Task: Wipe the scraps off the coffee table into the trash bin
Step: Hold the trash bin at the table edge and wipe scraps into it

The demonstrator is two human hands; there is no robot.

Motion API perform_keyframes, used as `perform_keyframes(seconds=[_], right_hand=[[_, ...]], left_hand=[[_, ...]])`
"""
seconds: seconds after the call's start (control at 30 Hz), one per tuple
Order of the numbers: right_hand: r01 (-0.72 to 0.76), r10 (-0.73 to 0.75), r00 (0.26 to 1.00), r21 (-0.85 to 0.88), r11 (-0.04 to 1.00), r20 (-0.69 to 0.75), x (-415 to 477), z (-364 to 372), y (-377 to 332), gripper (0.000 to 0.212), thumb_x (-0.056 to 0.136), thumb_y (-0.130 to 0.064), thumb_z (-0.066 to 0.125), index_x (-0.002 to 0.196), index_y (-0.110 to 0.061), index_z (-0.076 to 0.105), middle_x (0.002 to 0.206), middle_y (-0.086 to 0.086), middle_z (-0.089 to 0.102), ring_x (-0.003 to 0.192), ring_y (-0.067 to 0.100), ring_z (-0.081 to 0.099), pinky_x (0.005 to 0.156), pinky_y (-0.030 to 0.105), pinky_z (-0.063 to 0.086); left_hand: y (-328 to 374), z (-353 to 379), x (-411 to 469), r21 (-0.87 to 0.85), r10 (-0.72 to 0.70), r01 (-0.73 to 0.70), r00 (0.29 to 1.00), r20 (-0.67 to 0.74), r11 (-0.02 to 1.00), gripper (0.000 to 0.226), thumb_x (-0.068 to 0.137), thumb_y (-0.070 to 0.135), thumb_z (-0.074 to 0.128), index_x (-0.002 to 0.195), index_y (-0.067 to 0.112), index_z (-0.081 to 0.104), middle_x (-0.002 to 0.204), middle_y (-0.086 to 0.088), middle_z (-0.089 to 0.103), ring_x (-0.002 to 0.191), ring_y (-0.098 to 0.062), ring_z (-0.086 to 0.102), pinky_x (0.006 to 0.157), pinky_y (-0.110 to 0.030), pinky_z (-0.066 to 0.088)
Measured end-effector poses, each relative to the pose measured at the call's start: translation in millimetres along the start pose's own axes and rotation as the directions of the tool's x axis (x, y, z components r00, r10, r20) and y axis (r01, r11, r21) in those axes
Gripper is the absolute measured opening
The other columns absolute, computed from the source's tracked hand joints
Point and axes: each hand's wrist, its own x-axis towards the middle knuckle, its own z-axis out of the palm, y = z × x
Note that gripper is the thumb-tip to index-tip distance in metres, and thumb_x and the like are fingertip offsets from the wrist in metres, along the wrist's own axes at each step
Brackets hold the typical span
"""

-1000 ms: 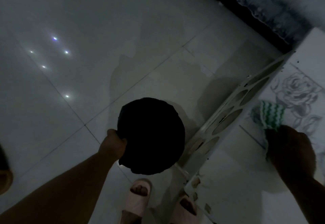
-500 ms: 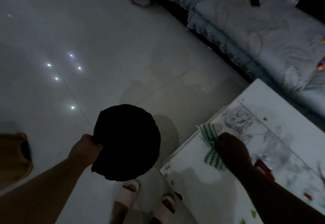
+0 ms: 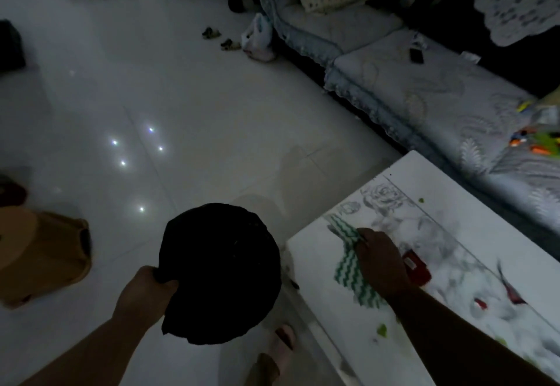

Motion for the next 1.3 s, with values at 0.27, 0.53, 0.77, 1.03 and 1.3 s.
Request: perform_keyframes(seconds=[0.27,0.53,0.77,1.03,1.3], right_hand=[[0.052,-0.059,0.997,0.139,0.989,0.046,-147,-22,12,0.032,0.093,-0.016,0.053,0.124,-0.009,0.056,0.124,0.016,0.061,0.114,0.031,0.056,0.086,0.027,0.039],[0.154,-0.175,0.976,0.158,0.975,0.127,-261,-53,49,0.033,0.091,-0.020,0.054,0.124,-0.014,0.055,0.124,0.009,0.061,0.110,0.024,0.057,0.083,0.023,0.037],[0.185,-0.210,0.959,0.140,0.973,0.193,-331,-95,145,0.036,0.091,-0.016,0.055,0.127,-0.010,0.054,0.129,0.012,0.058,0.118,0.025,0.053,0.096,0.026,0.038],[0.099,-0.117,0.971,0.095,0.991,0.207,-421,-109,261,0.035,0.089,-0.020,0.055,0.124,-0.014,0.057,0.124,0.007,0.062,0.112,0.023,0.057,0.087,0.024,0.038],[-0.054,0.045,0.996,0.117,0.992,0.073,-517,-89,386,0.031,0.086,-0.020,0.056,0.116,-0.017,0.063,0.117,0.006,0.067,0.107,0.026,0.060,0.086,0.027,0.041]], left_hand=[[-44,20,-172,-0.040,-0.002,0.004,0.998,0.064,0.999,0.037,0.082,0.015,0.062,0.055,0.013,0.038,0.051,-0.003,0.046,0.048,-0.014,0.045,0.047,-0.024,0.031],[-60,60,-312,-0.006,-0.017,0.018,0.995,0.097,1.000,0.027,0.084,0.021,0.063,0.069,0.016,0.042,0.067,0.001,0.051,0.062,-0.010,0.048,0.052,-0.019,0.034],[-79,143,-433,-0.015,-0.044,0.045,0.997,0.069,0.999,0.031,0.081,0.017,0.060,0.058,0.013,0.040,0.056,-0.001,0.049,0.052,-0.012,0.047,0.045,-0.023,0.031],[-106,251,-552,0.023,-0.169,0.168,0.985,0.033,0.985,0.018,0.079,0.023,0.060,0.087,0.007,0.056,0.061,0.001,0.052,0.056,-0.012,0.050,0.046,-0.024,0.032],[-149,356,-631,0.094,-0.188,0.175,0.971,0.146,0.980,0.021,0.075,0.025,0.061,0.078,0.007,0.052,0.064,-0.011,0.059,0.059,-0.023,0.056,0.047,-0.025,0.034]])
